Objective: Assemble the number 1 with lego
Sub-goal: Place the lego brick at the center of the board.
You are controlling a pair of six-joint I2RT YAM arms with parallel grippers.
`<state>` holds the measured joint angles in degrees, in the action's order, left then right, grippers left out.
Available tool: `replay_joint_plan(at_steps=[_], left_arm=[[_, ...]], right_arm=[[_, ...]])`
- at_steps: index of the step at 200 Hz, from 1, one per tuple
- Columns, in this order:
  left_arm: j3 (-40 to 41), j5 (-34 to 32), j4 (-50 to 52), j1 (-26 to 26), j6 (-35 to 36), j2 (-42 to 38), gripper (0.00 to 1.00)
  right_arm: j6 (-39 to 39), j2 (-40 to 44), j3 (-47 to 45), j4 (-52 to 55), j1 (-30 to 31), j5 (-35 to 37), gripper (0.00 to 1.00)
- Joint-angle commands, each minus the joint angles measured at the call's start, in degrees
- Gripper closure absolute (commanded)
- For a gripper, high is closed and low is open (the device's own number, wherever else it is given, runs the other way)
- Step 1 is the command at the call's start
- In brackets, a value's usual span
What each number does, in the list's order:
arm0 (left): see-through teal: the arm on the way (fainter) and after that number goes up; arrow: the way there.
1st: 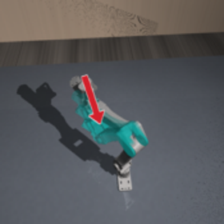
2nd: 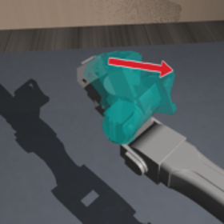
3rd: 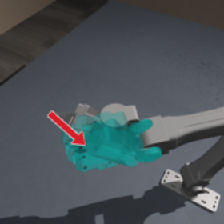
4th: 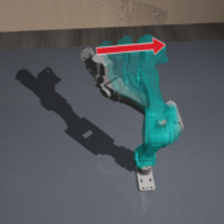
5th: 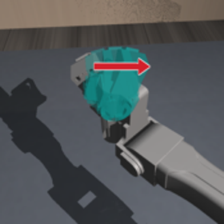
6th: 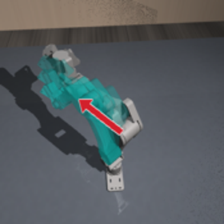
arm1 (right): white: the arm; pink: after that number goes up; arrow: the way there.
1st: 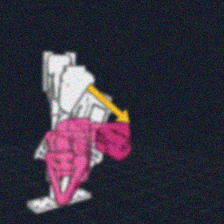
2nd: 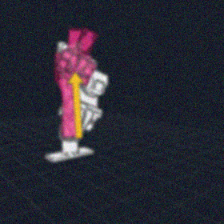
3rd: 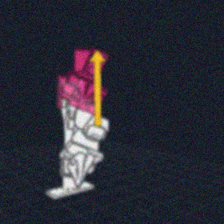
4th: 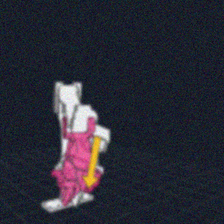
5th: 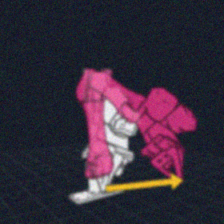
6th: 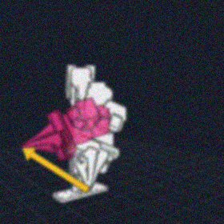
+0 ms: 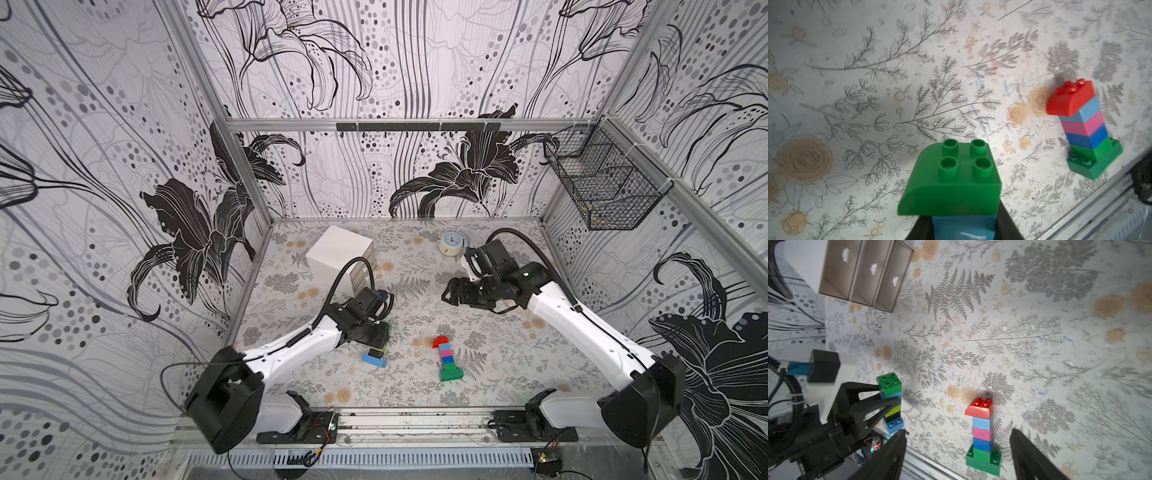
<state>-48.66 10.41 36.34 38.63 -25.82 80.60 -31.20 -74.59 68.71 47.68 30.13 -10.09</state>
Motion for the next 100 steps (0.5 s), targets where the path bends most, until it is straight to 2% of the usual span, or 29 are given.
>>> replay_joint_plan(at_steps=[1, 39, 72, 100], left_arm=[[-4.46, -3.96, 4.15, -0.04, -11.23, 4.84, 0.89], [-10.20, -9.17, 8.46, -1.13, -18.12, 12.23, 0.83], [-15.75, -10.77, 12.19, -1.76, -20.13, 20.11, 0.79], [-16.77, -8.90, 11.26, -2.57, -20.73, 23.51, 0.65]], right_arm=[[-3.29, 3.70, -2.96, 2.16, 0.18, 8.58, 0.20], [-3.96, 7.60, -4.53, 3.90, 0.13, 10.68, 0.20], [-4.64, 9.40, -5.49, 4.39, 0.14, 11.46, 0.21], [-4.63, 10.83, -5.73, 4.92, 0.16, 11.84, 0.21]])
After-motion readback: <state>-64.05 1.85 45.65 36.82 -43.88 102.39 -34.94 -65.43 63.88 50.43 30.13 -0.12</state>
